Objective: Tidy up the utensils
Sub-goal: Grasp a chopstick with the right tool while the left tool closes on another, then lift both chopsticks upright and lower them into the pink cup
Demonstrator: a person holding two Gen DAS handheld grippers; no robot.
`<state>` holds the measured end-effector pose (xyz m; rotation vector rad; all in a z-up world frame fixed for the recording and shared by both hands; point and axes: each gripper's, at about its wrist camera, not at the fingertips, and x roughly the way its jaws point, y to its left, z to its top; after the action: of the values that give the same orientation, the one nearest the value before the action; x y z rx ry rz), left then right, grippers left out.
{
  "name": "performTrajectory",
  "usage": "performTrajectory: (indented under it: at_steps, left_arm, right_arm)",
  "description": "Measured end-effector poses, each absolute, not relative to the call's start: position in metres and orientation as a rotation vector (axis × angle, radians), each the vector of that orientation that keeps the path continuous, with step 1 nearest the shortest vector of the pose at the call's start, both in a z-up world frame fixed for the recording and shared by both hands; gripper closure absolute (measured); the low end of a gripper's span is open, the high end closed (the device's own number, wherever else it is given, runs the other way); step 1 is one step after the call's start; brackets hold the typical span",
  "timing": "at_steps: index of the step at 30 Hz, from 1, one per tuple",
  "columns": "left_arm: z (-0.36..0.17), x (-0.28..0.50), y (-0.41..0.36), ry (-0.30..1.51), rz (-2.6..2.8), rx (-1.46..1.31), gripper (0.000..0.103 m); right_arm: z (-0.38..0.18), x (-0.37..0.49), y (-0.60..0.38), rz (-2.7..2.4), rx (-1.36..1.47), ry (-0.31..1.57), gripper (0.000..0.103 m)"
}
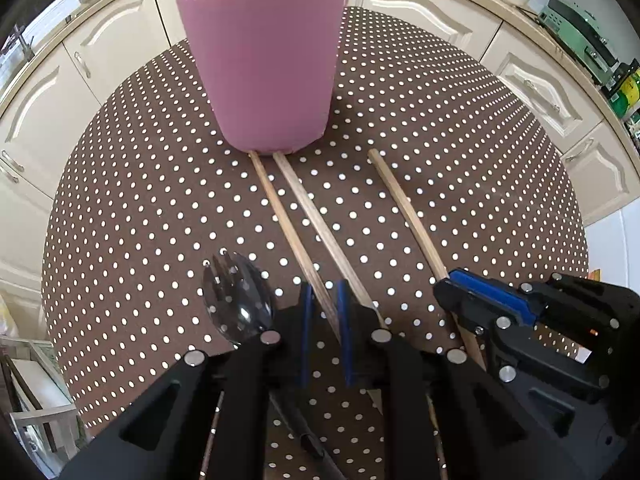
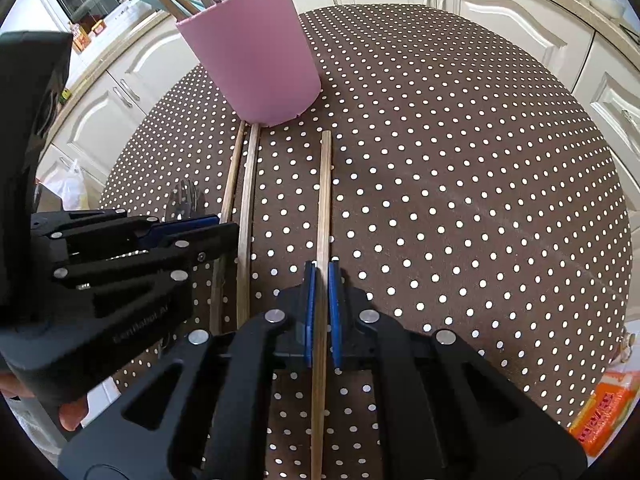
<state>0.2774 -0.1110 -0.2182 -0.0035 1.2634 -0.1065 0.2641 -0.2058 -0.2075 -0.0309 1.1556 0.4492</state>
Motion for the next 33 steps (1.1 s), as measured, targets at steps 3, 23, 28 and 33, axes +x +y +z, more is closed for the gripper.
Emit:
performTrajectory:
  at_steps: [3,23,28,33]
  left_arm:
    - [-0.225,0.281,-0.121,1.257,-0.092,0.036,0.09]
    - [-0.202,0.242,-0.093,1.112,-0.165,-0.061,0.097]
    - [-0.197,0.236,-0.086,1.115,-0.182,-0.075,0.097]
    - [-0.184,0.219,-0.073,1.07,-0.236,-0.117,0.097]
  right_arm:
    - [-0.207,0.267,-0.197,0.433,-0.05,1.164,0.096]
    - [-0.198,0.234,-0.218,0.435,0.007,1.054,0.096]
    - [-0.189,0.226,-0.224,0.442,0.013,1.029,0.096]
    - [-0.179,0.22,-0.231,0.443,0.034,0.979,0.096]
